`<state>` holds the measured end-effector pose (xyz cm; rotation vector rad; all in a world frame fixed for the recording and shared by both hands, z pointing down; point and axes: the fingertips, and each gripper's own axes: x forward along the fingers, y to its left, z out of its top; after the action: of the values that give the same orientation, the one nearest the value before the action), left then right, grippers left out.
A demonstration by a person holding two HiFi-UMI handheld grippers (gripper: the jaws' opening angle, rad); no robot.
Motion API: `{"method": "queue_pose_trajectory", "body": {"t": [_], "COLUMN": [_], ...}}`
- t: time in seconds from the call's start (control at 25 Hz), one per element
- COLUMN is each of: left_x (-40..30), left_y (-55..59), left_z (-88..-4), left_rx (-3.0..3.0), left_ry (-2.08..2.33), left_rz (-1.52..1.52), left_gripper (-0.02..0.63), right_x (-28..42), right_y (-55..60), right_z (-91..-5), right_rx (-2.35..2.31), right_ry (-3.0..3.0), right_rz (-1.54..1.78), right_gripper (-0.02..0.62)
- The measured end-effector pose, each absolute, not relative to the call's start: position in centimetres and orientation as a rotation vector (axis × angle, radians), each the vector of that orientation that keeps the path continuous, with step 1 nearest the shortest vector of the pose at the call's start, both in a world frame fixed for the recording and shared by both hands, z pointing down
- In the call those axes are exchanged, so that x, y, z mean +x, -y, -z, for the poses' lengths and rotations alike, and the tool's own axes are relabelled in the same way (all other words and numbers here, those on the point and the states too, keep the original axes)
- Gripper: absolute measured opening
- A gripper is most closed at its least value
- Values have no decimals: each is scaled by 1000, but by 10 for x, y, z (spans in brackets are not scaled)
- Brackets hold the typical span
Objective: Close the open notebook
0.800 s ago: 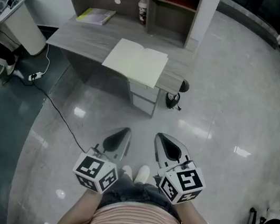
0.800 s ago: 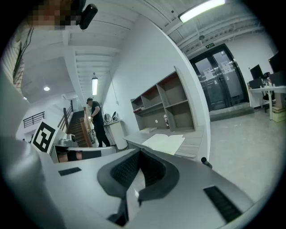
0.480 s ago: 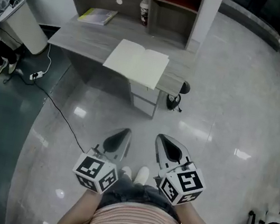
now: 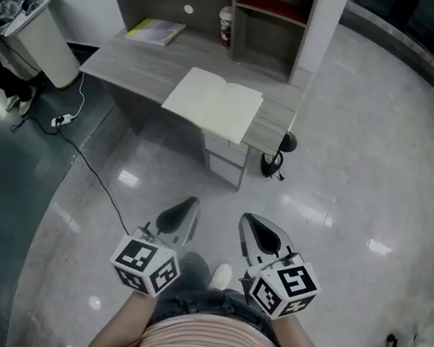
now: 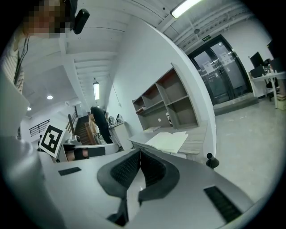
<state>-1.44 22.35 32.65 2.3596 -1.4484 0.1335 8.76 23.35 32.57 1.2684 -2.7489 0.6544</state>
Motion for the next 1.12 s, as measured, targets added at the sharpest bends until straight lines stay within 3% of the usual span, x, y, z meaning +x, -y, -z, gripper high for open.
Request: {"method": "queue_pose_trajectory", "body": {"t": [0.56,1.12], "left_x": [-27,-93], "left_y": [-179,-56], "left_z": [-328,-346], "left_rx": [2336,2323], "left_ry": [1483,1409], "left_rz": [-157,-198], "left_gripper": [12,12], "right_x": [85,21], "right_y": [-184,-73], "right_z": [-333,-348], "right_rx": [1302,1326], "right_ry": [2714,2628], "right_rz": [-703,-747], "right_gripper": [9,9]}}
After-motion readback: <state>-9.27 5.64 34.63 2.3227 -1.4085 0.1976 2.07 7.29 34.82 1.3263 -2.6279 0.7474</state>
